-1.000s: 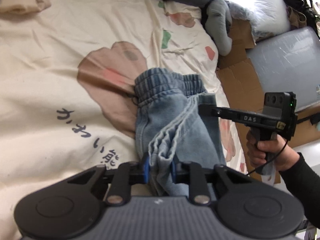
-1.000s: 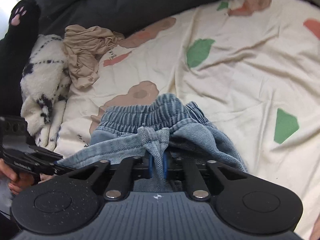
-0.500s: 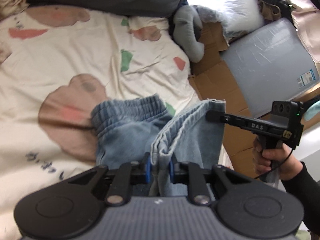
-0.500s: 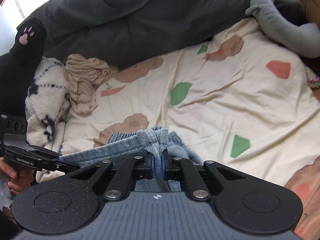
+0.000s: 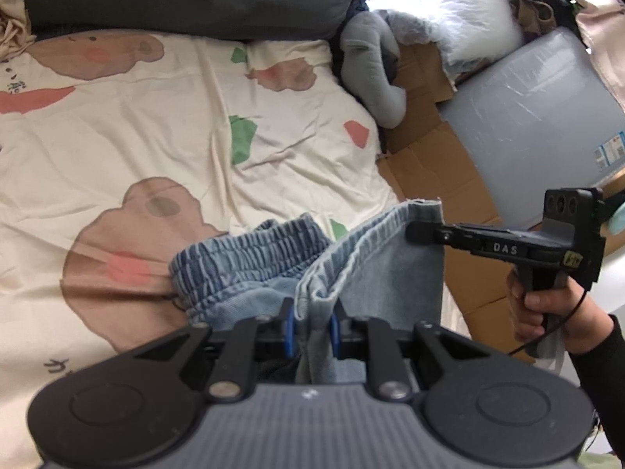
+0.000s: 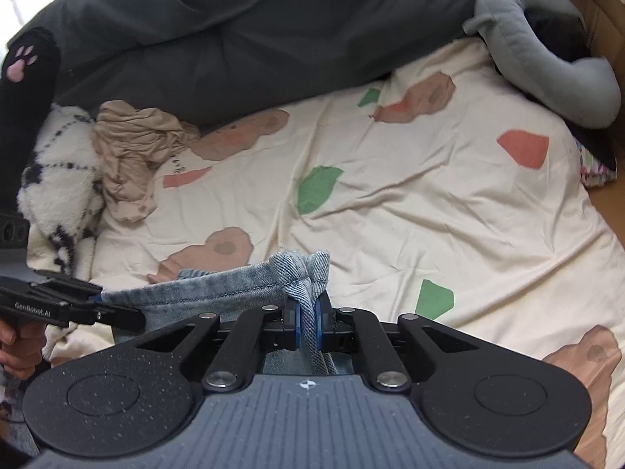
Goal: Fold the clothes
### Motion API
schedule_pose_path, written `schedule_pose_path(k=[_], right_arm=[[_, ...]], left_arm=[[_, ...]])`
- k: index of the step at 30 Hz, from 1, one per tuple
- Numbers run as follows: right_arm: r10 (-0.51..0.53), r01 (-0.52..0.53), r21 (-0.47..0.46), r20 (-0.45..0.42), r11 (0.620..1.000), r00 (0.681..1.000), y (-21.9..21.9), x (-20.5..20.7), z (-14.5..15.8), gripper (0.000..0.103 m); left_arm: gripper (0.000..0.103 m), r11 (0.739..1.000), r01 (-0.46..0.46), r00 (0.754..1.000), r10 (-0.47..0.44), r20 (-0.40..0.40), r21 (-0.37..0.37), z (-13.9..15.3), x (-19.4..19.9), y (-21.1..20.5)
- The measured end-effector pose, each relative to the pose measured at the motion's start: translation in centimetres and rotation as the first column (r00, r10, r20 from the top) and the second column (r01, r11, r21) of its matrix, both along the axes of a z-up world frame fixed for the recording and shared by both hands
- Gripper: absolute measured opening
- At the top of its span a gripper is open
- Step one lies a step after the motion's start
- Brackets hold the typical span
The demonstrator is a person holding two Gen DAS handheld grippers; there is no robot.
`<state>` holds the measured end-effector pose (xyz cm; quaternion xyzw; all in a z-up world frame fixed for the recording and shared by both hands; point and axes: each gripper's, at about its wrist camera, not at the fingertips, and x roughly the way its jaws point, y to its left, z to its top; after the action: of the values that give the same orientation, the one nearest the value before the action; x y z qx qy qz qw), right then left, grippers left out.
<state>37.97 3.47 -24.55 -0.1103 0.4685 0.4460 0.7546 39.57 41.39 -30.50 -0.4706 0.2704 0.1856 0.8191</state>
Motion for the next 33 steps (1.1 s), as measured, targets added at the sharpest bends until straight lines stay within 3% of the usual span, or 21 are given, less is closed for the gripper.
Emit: schedule_pose_path(k=[9,14,23,29,33], right_arm=[[-0.049,0.05,-0.017,0.012,0.999,0.999,1.2,1.5,-1.1,0.006],[-0.109,0.109,-0.03,-0.023,0.994,0.994,1.2,2.9,-2.6,0.006],[-0.104,0.102,-0.056,-0.033,0.993,0.994,2.9,3.0,-4.5,0.007],[-0.142,0.14,-0.067,-0.021,0.988,0.99,2.8,3.3,-4.6,0.023],[-0.155,0.156,-0.051,0.021,0.986,0.988,2.0,2.7,-3.2,0.039]], left_arm=[[0.018,0.999,-0.029,0.999,0.03,-0.017,0.033,0.1,1.2,1.7],[0.018,0.999,-0.023,0.999,0.025,-0.046,0.049,-0.7,2.5,2.3],[0.018,0.998,-0.035,0.994,0.04,-0.106,0.049,-1.6,2.0,2.4],[0.027,0.999,-0.034,0.991,0.037,-0.127,0.03,-2.0,2.0,2.8],[0.033,0.99,-0.06,0.983,0.08,-0.166,0.125,-0.1,1.2,2.4]])
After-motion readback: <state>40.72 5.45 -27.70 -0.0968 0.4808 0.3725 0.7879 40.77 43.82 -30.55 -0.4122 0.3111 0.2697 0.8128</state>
